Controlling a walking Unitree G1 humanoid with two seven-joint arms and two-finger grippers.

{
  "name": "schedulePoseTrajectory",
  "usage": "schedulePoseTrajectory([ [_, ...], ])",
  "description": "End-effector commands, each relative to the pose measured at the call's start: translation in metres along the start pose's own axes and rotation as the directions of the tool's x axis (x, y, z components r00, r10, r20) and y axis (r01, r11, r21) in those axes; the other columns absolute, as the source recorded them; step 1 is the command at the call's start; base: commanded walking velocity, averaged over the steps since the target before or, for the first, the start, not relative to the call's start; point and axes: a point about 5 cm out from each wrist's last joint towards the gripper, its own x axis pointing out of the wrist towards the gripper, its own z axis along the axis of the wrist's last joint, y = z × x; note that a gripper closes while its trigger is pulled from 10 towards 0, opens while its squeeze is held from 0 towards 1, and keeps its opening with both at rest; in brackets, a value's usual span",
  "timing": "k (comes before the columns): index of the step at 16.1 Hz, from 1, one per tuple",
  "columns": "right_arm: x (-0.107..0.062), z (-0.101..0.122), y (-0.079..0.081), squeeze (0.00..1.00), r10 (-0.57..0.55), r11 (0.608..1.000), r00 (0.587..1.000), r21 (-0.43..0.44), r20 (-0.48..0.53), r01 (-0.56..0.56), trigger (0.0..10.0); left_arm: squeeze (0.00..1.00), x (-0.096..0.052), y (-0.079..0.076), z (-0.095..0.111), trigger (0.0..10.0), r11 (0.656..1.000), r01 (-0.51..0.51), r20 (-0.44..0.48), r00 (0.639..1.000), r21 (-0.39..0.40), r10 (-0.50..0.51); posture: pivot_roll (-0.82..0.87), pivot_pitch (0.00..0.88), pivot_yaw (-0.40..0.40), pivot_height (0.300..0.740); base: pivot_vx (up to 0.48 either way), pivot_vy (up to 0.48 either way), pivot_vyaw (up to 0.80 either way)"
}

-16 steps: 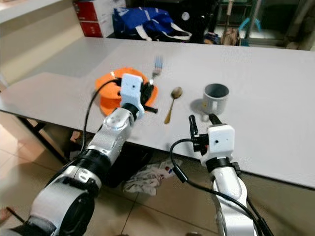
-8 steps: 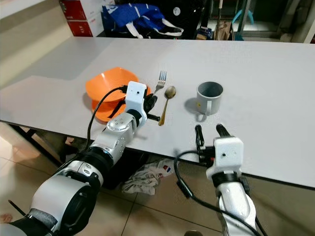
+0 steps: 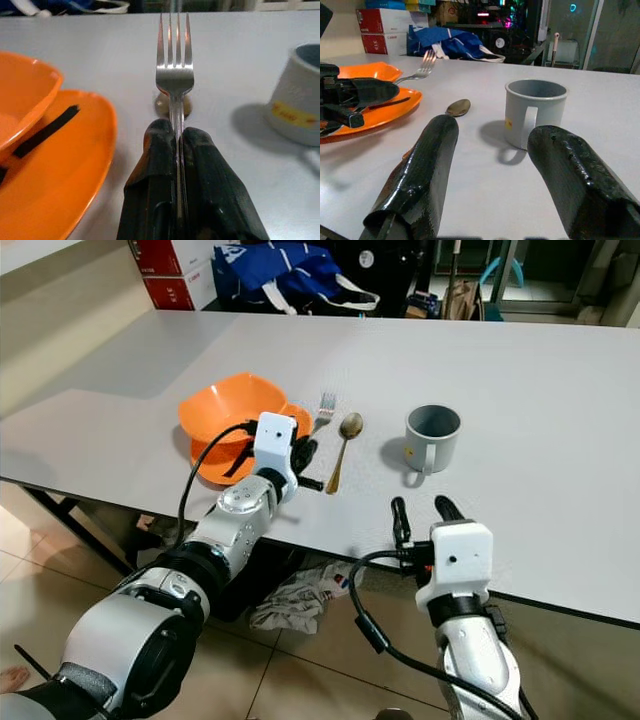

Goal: Setting the table

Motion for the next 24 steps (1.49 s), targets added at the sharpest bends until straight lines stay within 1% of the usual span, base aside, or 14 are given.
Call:
schedulePoseTrajectory([
  [1,0.004,0.000,0.003,0.00,0.004,1.000,1.000,-0.001,0.000,-0.004,10.0,0.00,0.010,-0.056,0.020,10.0,0.986,0.161,0.096,0.983,-0.052,-0.155,-0.20,0.000,0.166,0.740,0.000,0.000,0.00],
  [3,0.012,-0.001,-0.003,0.00,-0.046,0.999,0.999,0.023,0.014,0.046,10.0,0.00,0.002,-0.021,0.019,10.0,0.992,0.122,0.131,0.985,-0.043,-0.115,-0.17,0.000,0.168,0.740,0.000,0.000,0.00],
  [5,0.022,-0.004,-0.010,0.00,-0.093,0.995,0.995,0.048,0.025,0.092,10.0,0.00,-0.006,-0.001,0.019,10.0,0.997,0.075,0.148,0.986,0.005,-0.075,-0.14,0.000,0.163,0.740,0.000,0.000,0.00],
  [6,0.025,-0.003,-0.012,0.00,-0.107,0.993,0.994,0.055,0.030,0.106,10.0,0.00,-0.007,0.004,0.021,10.0,0.999,0.053,0.161,0.986,0.001,-0.052,-0.13,0.000,0.160,0.740,0.000,0.000,0.00],
  [8,0.040,-0.003,-0.017,0.00,-0.151,0.985,0.988,0.092,0.044,0.146,10.0,0.00,-0.012,0.030,0.030,10.0,0.997,-0.063,0.188,0.980,-0.049,0.071,-0.10,0.000,0.150,0.740,0.000,0.000,0.00],
  [10,0.048,-0.002,-0.015,0.00,-0.138,0.987,0.988,0.091,0.063,0.132,10.0,0.00,-0.020,0.038,0.035,10.0,0.996,-0.072,0.237,0.968,-0.052,0.082,-0.08,0.000,0.144,0.740,0.000,0.000,0.00],
  [12,0.049,-0.001,-0.019,0.00,-0.169,0.981,0.982,0.106,0.084,0.160,10.0,0.00,-0.036,0.048,0.038,10.0,0.998,-0.068,0.299,0.952,-0.001,0.065,-0.08,0.000,0.144,0.740,0.000,0.000,0.00],
  [13,0.049,-0.001,-0.022,0.00,-0.192,0.976,0.977,0.119,0.088,0.181,10.0,0.00,-0.043,0.055,0.034,10.0,0.997,-0.073,0.285,0.956,-0.008,0.072,-0.08,0.000,0.144,0.740,0.000,0.000,0.00],
  [15,0.047,-0.004,-0.025,0.00,-0.200,0.975,0.976,0.120,0.088,0.189,10.0,0.00,-0.056,0.059,0.026,10.0,0.998,-0.071,0.254,0.965,0.003,0.068,-0.07,0.000,0.140,0.740,0.000,0.000,0.00],
  [17,0.047,-0.007,-0.026,0.00,-0.199,0.975,0.976,0.116,0.087,0.189,10.0,0.00,-0.065,0.030,0.015,10.0,0.990,0.105,0.190,0.974,0.091,-0.121,-0.06,0.000,0.134,0.740,0.000,0.000,0.00],
  [19,0.048,-0.007,-0.026,0.00,-0.201,0.975,0.975,0.115,0.093,0.190,10.0,0.00,-0.078,0.020,0.006,10.0,0.970,0.168,0.185,0.962,0.174,-0.200,-0.06,0.000,0.137,0.740,0.000,0.000,0.00],
  [21,0.048,-0.007,-0.026,0.00,-0.200,0.975,0.975,0.113,0.097,0.189,10.0,0.00,-0.078,0.026,0.006,10.0,0.980,0.135,0.200,0.966,0.145,-0.163,-0.07,0.000,0.138,0.740,0.000,0.000,0.00],
  [22,0.048,-0.007,-0.025,0.00,-0.192,0.978,0.976,0.103,0.099,0.181,10.0,0.00,-0.078,0.031,0.007,10.0,0.989,0.090,0.205,0.972,0.119,-0.113,-0.07,0.000,0.140,0.740,0.000,0.000,0.00],
  [24,0.049,-0.008,-0.023,0.00,-0.181,0.980,0.979,0.097,0.090,0.172,10.0,0.00,-0.077,0.033,0.008,10.0,0.991,0.075,0.196,0.976,0.109,-0.096,-0.07,0.000,0.139,0.740,0.000,0.000,-0.40],
])
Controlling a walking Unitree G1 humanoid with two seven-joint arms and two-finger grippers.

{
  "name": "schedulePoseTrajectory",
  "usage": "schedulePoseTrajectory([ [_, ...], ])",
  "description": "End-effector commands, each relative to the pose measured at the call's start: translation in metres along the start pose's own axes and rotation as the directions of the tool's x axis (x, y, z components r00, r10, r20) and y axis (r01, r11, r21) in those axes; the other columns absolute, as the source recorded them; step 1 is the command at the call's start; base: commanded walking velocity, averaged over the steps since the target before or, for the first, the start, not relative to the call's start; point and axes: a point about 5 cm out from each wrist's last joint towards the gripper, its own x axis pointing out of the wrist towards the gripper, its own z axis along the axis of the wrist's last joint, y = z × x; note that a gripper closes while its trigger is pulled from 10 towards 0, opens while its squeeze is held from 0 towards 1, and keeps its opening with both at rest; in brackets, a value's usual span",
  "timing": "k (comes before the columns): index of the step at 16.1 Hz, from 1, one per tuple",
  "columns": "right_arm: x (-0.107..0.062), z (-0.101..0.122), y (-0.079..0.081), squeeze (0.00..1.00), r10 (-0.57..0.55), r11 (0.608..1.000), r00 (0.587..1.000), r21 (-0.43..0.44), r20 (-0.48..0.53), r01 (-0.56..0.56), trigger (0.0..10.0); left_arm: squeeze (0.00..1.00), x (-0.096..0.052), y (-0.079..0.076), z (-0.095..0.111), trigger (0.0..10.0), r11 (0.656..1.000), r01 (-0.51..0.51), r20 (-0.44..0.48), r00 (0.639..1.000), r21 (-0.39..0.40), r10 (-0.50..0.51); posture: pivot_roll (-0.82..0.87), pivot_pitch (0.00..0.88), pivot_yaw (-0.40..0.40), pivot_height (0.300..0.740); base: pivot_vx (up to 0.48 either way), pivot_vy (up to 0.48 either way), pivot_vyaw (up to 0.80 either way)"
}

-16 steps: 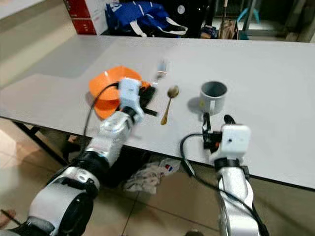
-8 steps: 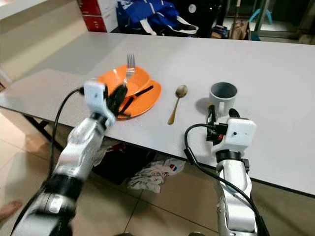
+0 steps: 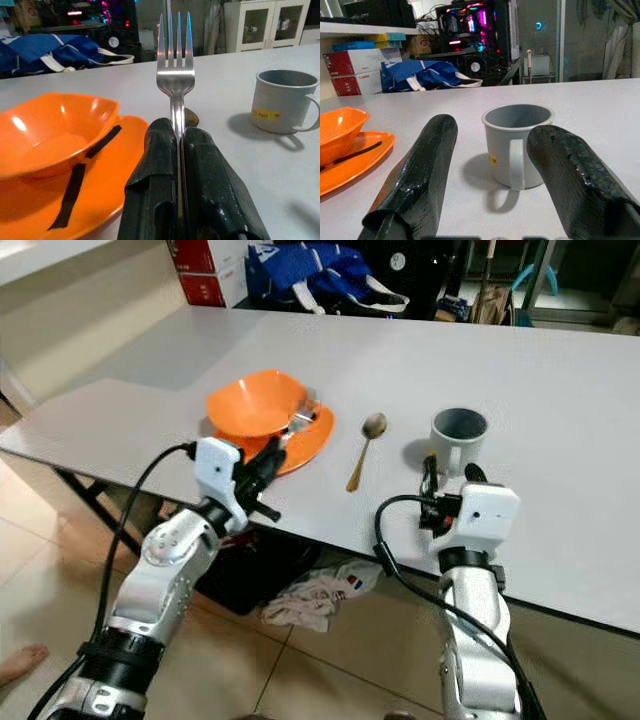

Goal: Setting the table

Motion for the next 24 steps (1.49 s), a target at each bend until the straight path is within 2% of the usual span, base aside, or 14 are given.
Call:
schedulePoseTrajectory([
  [1,0.000,-0.002,0.002,0.00,0.007,1.000,1.000,-0.001,-0.009,-0.007,10.0,0.00,0.003,0.001,0.008,10.0,1.000,-0.001,0.014,1.000,0.010,0.001,-0.07,0.000,0.139,0.740,0.000,0.000,-0.79],
  [7,-0.003,-0.005,0.000,0.00,0.014,1.000,1.000,-0.015,-0.024,-0.015,10.0,0.00,0.012,0.005,0.006,10.0,0.998,-0.053,-0.002,0.999,0.016,0.053,-0.08,0.000,0.140,0.740,0.000,0.000,-0.78],
  [9,-0.004,-0.006,0.003,0.00,0.024,1.000,0.999,-0.018,-0.030,-0.025,10.0,0.00,0.015,0.001,0.007,10.0,0.998,-0.057,0.006,0.998,0.012,0.057,-0.09,0.000,0.140,0.740,0.000,0.000,0.00],
  [12,-0.004,-0.006,0.004,0.00,0.026,0.999,0.999,-0.020,-0.028,-0.026,10.0,0.00,0.017,0.003,0.009,10.0,0.997,-0.074,0.024,0.997,-0.004,0.074,-0.09,0.000,0.140,0.740,0.000,0.000,0.00],
  [22,-0.007,-0.006,0.005,0.00,0.031,0.999,0.999,-0.029,-0.032,-0.032,10.0,0.00,0.022,0.001,0.010,10.0,0.996,-0.091,0.035,0.995,-0.024,0.092,-0.10,0.000,0.144,0.740,0.053,-0.424,0.00],
  [24,-0.008,-0.006,0.006,0.00,0.034,0.999,0.999,-0.030,-0.034,-0.036,10.0,0.00,0.024,0.006,0.012,10.0,0.991,-0.134,0.029,0.990,-0.008,0.134,-0.10,0.000,0.142,0.740,0.000,0.000,0.00],
])
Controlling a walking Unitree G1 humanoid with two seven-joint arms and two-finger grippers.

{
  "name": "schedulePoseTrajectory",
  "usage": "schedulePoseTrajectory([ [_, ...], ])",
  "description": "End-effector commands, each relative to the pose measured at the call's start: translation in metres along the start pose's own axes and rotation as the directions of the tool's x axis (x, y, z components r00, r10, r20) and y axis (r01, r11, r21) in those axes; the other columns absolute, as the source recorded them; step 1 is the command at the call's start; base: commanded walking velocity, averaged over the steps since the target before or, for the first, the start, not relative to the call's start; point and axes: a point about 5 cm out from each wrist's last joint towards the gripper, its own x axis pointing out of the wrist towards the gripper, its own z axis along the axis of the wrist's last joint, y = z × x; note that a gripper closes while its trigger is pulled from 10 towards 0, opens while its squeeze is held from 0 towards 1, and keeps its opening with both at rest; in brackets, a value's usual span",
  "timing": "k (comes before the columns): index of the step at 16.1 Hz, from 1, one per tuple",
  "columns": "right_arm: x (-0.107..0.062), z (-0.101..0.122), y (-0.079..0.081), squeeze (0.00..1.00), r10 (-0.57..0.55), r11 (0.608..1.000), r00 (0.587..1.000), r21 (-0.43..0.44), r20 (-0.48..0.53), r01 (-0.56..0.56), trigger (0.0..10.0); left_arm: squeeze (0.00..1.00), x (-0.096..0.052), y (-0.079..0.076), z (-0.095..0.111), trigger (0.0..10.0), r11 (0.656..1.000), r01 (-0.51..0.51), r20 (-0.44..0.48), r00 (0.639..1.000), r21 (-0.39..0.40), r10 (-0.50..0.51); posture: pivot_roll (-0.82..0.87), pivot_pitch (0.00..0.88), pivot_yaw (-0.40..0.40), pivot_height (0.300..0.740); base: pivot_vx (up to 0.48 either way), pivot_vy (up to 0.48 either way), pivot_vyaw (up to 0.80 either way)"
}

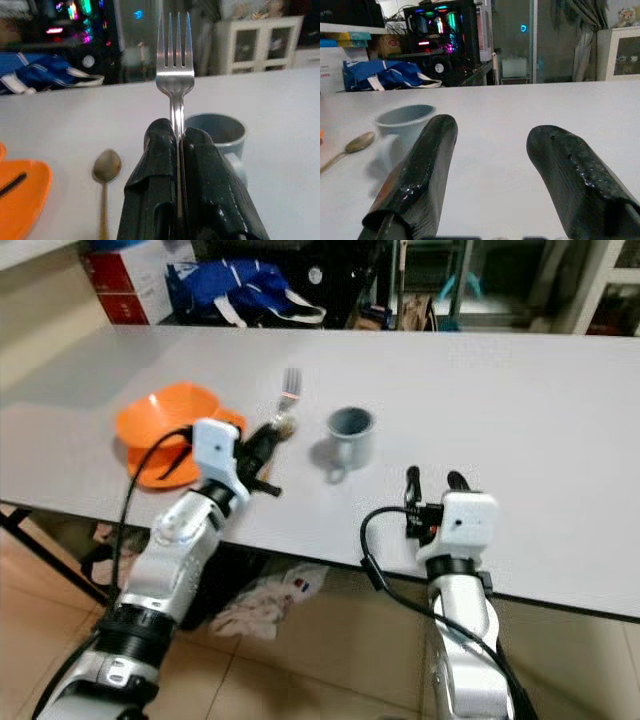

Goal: Setting the table

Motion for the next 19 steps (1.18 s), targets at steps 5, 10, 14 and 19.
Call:
schedulePoseTrajectory([
  [5,-0.001,0.001,0.000,0.00,0.005,1.000,1.000,-0.007,0.000,-0.005,10.0,0.00,0.021,0.012,0.013,10.0,0.996,-0.078,-0.007,0.997,0.050,0.079,-0.10,0.000,0.141,0.740,0.000,0.000,0.00],
  [10,-0.002,0.000,-0.001,0.00,0.002,1.000,1.000,-0.010,-0.009,-0.002,10.0,0.00,0.030,0.027,0.008,10.0,0.987,-0.156,-0.062,0.986,0.025,0.157,-0.11,0.000,0.140,0.740,0.000,0.000,0.00],
  [14,-0.001,-0.001,-0.001,0.00,0.006,1.000,1.000,-0.009,-0.009,-0.006,10.0,0.00,0.045,0.038,0.011,10.0,0.977,-0.208,-0.121,0.970,0.046,0.212,-0.10,0.000,0.138,0.740,0.000,0.000,0.00],
  [19,-0.005,-0.001,0.000,0.00,0.001,1.000,1.000,-0.008,-0.013,-0.001,10.0,0.00,0.060,0.026,0.015,10.0,0.985,-0.172,-0.163,0.971,0.017,0.173,-0.12,0.000,0.148,0.740,0.000,0.000,0.00],
])
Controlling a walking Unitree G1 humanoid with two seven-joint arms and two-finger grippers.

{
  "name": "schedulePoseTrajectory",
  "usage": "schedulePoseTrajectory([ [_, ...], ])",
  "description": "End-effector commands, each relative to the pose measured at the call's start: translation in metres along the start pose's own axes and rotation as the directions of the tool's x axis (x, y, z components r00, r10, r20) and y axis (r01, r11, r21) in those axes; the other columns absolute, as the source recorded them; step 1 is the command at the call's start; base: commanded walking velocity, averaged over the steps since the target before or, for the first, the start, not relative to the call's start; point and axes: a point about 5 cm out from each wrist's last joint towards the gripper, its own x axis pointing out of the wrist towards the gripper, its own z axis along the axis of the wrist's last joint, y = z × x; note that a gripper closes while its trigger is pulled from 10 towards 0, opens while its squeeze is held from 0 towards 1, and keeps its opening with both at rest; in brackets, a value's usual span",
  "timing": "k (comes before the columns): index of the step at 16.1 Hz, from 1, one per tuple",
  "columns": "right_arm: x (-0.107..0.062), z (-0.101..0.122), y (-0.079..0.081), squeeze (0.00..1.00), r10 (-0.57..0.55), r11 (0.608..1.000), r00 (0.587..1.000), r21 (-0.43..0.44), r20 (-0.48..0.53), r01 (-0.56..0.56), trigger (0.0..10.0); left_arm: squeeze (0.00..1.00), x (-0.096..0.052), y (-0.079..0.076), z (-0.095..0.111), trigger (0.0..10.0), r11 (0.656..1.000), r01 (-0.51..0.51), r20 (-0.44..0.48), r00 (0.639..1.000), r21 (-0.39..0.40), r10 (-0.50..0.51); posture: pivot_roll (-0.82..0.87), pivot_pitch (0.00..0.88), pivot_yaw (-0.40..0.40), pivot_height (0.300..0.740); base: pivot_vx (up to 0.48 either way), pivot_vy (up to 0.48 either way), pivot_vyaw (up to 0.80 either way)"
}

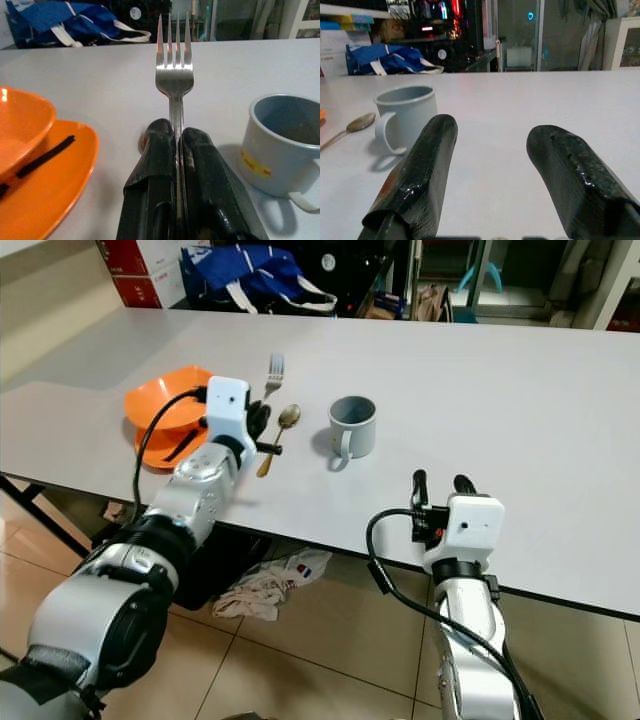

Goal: Setting the table

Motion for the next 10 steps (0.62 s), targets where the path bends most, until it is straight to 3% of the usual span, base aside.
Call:
schedulePoseTrajectory([
  [1,-0.003,0.002,0.003,0.00,0.006,1.000,1.000,0.000,0.001,-0.006,10.0,0.00,0.001,0.001,0.001,10.0,1.000,-0.002,-0.007,1.000,-0.018,0.002,-0.13,0.000,0.149,0.740,0.000,0.000,0.00],
  [4,-0.015,0.003,0.001,0.00,0.001,1.000,1.000,-0.008,-0.013,-0.001,10.0,0.00,0.000,0.005,-0.012,10.0,0.999,-0.029,-0.076,0.997,-0.043,0.025,-0.16,0.000,0.151,0.740,0.000,0.000,0.00],
  [10,-0.053,0.006,-0.010,0.00,0.010,0.999,0.997,-0.048,-0.076,-0.013,10.0,0.00,-0.001,0.006,-0.017,10.0,0.998,-0.052,-0.105,0.993,-0.047,0.047,-0.25,0.000,0.142,0.740,0.000,0.000,0.00],
])
